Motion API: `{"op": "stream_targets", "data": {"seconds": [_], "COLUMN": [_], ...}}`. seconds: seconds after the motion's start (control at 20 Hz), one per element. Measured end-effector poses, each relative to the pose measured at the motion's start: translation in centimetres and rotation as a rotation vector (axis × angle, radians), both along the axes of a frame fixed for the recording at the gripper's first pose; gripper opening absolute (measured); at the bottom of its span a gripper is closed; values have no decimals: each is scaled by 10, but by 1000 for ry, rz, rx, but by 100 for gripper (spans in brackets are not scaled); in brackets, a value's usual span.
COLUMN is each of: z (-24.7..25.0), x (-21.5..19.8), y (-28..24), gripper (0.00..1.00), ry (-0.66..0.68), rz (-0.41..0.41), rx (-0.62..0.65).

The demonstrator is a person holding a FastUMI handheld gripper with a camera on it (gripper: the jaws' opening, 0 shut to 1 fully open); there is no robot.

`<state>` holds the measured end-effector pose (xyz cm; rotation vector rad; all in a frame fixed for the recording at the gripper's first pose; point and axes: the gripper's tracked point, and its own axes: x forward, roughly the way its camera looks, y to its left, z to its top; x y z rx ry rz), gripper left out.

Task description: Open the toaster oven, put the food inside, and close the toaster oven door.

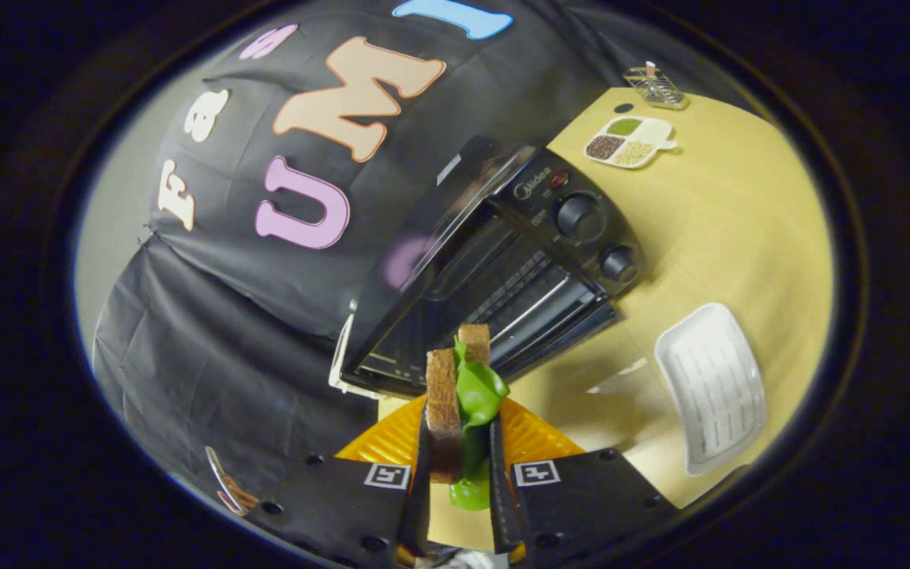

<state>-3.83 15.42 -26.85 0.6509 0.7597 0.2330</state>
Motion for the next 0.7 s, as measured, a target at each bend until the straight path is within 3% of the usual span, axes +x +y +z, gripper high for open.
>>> {"op": "stream_targets", "data": {"seconds": [0.35,0.7], "z": [3,-24], "x": [43,78], "y": [14,14], "gripper": [33,33], "ry": [-58,-39], "rz": [-33,-66], "rx": [114,102]}}
